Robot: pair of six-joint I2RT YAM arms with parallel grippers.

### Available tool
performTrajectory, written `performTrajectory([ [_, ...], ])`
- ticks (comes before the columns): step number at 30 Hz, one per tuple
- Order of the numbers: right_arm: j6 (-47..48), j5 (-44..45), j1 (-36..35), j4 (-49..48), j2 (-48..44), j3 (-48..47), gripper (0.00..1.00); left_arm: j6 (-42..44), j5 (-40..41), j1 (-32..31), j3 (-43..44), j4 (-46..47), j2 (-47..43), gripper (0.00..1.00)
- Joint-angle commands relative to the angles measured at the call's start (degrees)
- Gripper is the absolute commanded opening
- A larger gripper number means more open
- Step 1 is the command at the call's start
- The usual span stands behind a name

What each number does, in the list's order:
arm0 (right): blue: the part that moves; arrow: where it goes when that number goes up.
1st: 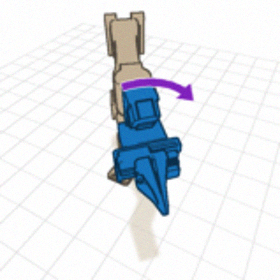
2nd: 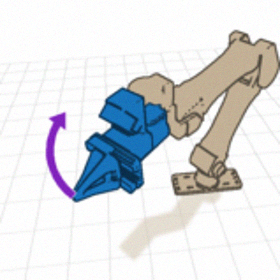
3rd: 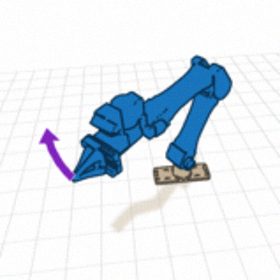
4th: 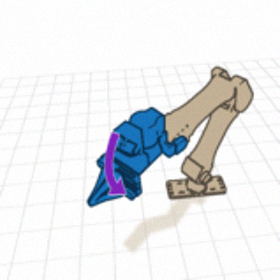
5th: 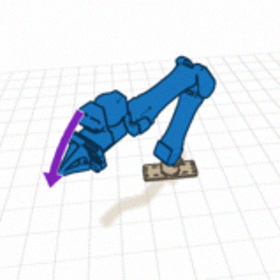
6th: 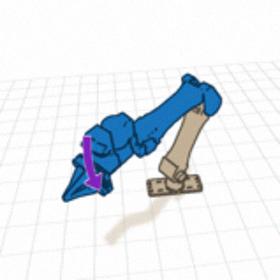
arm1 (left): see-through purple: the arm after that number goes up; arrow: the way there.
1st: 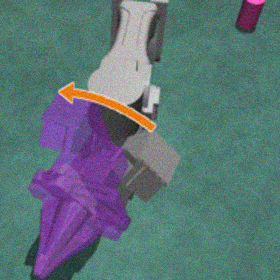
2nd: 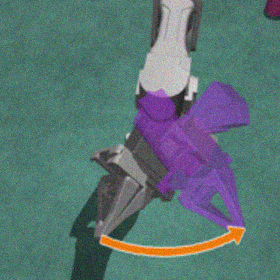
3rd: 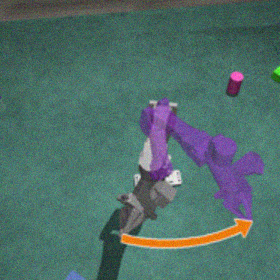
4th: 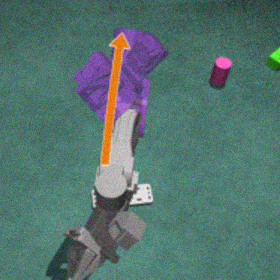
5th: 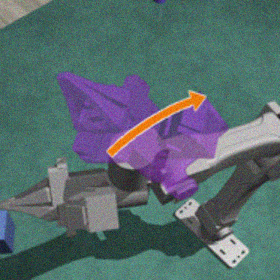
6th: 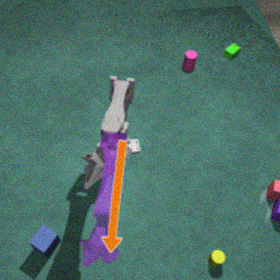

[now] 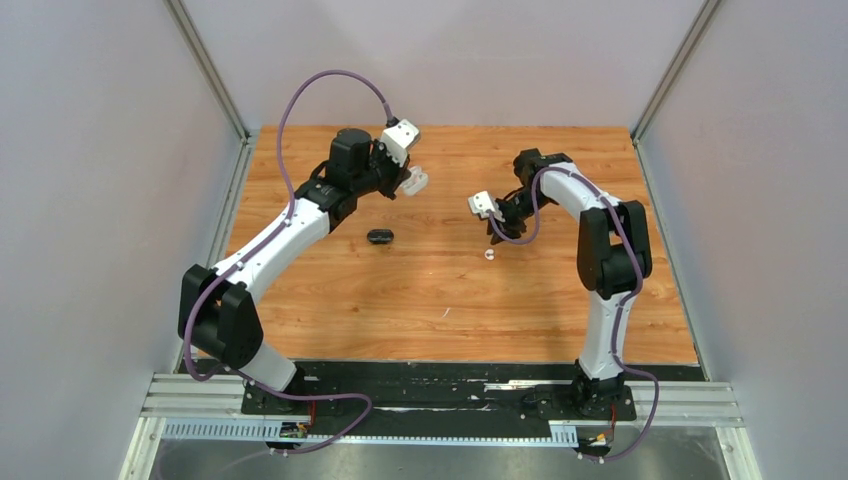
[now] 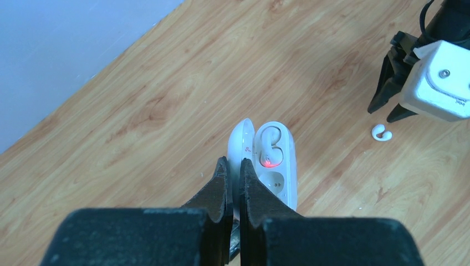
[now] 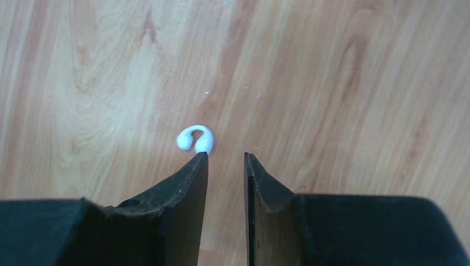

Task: Insert the wireless bluetooth earbuds into the charging case
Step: Adjust the earbud at the center of the board.

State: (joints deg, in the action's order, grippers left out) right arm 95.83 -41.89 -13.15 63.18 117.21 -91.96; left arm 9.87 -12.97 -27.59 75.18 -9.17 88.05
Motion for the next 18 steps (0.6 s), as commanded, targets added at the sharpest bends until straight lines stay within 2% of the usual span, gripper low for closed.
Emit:
performTrajectory([
  [1,10.04,2.37,-1.12,8.36,1.60,-1.78,0.31,1.38,0.19,0.35,-0.41,1.50,-2.25,0.00],
  [8,11.23,3.31,-1.92,7.52,3.00,-1.70,0.41,1.10,0.06,0.42,-0.69,1.57,-2.26,0.00],
  [13,11.20,4.34,-2.54,6.59,4.29,-1.41,0.41,0.96,-0.16,0.44,-0.66,1.52,-2.18,0.00],
  [18,10.71,5.52,-3.24,5.30,5.58,-0.70,0.36,0.94,-0.10,0.44,-0.46,1.41,-2.14,0.00],
])
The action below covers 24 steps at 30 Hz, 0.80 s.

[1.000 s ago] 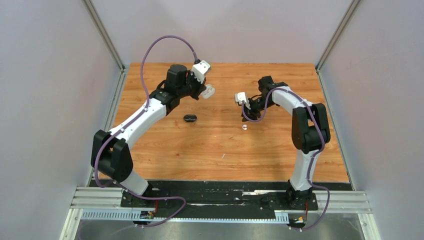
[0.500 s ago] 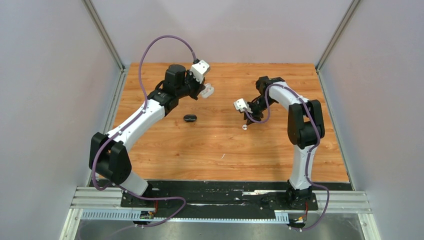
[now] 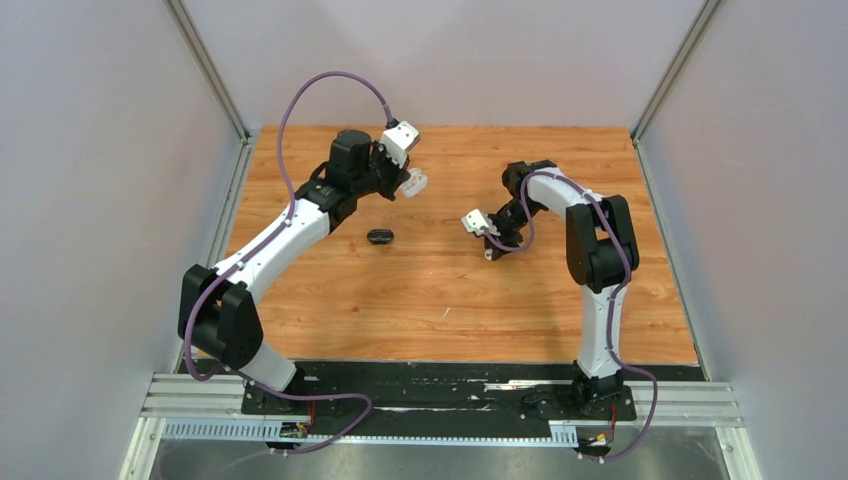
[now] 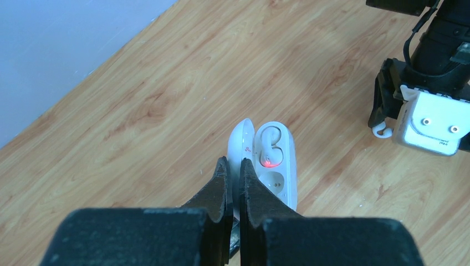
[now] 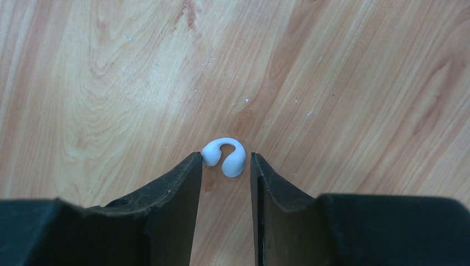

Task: Insert the wireless bluetooth earbuds into the charging case
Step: Adjust the earbud at the center of the board.

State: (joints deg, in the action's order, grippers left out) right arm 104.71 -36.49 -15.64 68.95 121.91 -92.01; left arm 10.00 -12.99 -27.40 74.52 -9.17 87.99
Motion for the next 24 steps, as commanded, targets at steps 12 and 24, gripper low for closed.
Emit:
performTrajectory([
  [12,-20.10,-5.35,1.64,-5.83,-1.64,4.73,0.26,0.68,0.00,0.24,-0.10,1.14,-2.51,0.00],
  [24,-86.15,-1.42,5.15,-31.03,-15.72,23.25,0.22,-1.28,-1.92,0.24,0.08,1.89,-1.31,0.00],
])
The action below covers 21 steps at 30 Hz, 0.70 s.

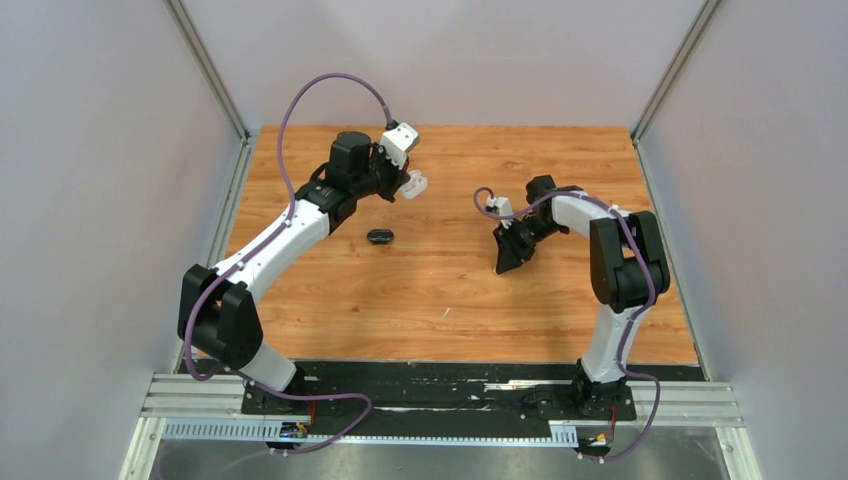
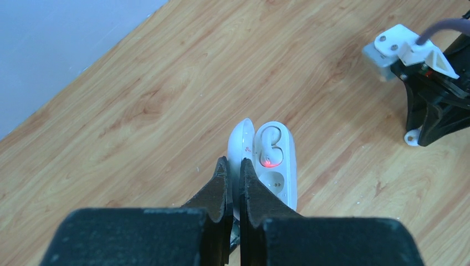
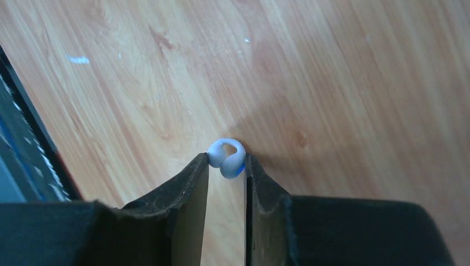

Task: Insert the wireless bluetooth earbuds into the charging case
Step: Adjust the earbud at the center of the board.

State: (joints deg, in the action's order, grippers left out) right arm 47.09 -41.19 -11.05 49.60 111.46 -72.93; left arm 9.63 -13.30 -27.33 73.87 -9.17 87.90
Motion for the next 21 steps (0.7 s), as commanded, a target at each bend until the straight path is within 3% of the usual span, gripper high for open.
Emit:
performTrajectory([
  [1,-31.74,3.60,0.43,-13.47,-6.67,5.96,0.22,-1.12,-1.80,0.17,0.97,1.81,-1.10,0.00],
  [3,-36.12,4.92,-0.09,-15.62,-7.78,8.34,0.22,-1.26,-2.03,0.22,1.38,1.60,-0.63,0.00],
  [11,-40.09,5.33,-1.70,-15.42,-6.00,8.32,0.45,-1.06,-1.92,0.22,2.57,0.05,-0.38,0.00],
  [17,-35.33,5.12,-0.83,-9.14,-7.06,3.57,0.52,0.01,-1.11,0.22,2.74,-0.70,-0.83,0.00],
  [21,-25.14,3.06,-0.10,-6.47,-7.37,0.47,0.50,0.71,-0.63,0.24,2.71,-0.85,-0.97,0.00],
])
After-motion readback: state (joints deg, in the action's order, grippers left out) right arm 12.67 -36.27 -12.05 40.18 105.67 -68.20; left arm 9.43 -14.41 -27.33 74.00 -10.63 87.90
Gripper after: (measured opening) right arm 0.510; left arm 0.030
